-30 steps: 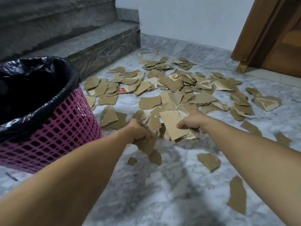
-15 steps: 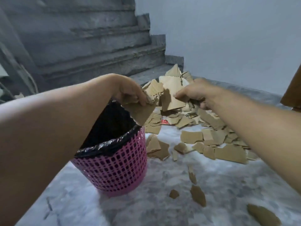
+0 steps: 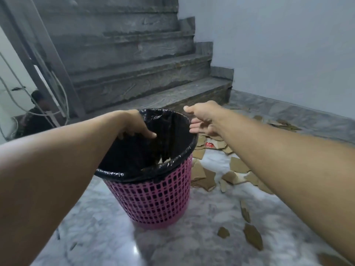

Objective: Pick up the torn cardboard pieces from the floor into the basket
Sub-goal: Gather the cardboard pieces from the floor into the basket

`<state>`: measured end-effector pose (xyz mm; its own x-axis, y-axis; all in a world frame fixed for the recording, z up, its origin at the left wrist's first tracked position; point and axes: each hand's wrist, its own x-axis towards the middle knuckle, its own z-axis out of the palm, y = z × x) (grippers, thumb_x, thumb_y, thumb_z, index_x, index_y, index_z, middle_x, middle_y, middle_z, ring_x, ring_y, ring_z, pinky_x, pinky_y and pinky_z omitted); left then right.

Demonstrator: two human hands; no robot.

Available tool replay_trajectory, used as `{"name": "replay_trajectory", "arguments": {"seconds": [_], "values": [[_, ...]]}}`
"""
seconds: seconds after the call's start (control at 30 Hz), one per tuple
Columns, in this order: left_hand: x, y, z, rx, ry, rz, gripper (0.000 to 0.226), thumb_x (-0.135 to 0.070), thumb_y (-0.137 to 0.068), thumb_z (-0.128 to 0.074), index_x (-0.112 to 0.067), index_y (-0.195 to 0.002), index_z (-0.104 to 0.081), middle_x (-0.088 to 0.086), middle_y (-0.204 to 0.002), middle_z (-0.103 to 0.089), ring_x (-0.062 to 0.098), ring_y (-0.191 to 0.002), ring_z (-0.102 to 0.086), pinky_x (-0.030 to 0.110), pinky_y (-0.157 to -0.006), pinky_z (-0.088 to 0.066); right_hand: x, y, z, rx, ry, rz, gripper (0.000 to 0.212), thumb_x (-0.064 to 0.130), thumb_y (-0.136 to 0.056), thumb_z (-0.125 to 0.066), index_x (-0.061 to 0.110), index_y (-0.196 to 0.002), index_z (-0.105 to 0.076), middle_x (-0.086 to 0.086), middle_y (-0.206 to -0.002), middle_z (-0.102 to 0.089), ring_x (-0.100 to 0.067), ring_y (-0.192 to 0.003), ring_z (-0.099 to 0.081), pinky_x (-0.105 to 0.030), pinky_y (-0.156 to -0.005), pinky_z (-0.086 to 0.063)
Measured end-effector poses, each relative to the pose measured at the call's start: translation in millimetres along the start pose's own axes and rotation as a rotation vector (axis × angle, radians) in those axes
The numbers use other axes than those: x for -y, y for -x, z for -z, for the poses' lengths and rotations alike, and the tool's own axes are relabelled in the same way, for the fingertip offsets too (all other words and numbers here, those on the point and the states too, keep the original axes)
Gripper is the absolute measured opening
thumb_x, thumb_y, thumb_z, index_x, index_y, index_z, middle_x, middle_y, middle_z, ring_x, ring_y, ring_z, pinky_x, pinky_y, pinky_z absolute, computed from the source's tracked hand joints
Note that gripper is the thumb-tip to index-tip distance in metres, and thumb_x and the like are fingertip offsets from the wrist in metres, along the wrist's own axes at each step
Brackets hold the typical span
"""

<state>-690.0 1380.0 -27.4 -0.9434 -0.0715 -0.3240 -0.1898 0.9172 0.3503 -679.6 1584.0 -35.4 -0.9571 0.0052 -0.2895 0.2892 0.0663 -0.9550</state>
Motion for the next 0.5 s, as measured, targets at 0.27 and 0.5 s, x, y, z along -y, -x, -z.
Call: {"name": "replay_trajectory", "arguments": {"seconds": [0.27,0.5], "values": [[-136.5,22.9,-45.0,-0.196,0.059,-0.354,0.032,-0.030,-0.075,-0.081,-0.008,-0.096,-0.071,0.008,-0.085,-0.069,0.017,-0.064,-0.060,0.027,-0.057,-0.054,-36.7,34.2,151.5,-0.089,0.127,-0.107,0.020,0.017,-0.094,-0.062,0.004,-0.109,-0.059,-0.015,-0.103,-0.065,-0.023,-0.085,-0.068,-0.038,-0.069,-0.061],[-233.8,59.1,-173.6,0.173,-0.162,-0.583,0.036,-0.026,-0.082,-0.076,0.000,-0.105,-0.068,0.007,-0.078,-0.067,0.021,-0.065,-0.062,0.027,-0.061,-0.053,-137.2,79.9,265.2,-0.200,0.172,-0.344,0.024,0.022,-0.097,-0.059,0.010,-0.118,-0.058,-0.007,-0.094,-0.064,-0.018,-0.076,-0.065,-0.031,-0.057,-0.061]]}}
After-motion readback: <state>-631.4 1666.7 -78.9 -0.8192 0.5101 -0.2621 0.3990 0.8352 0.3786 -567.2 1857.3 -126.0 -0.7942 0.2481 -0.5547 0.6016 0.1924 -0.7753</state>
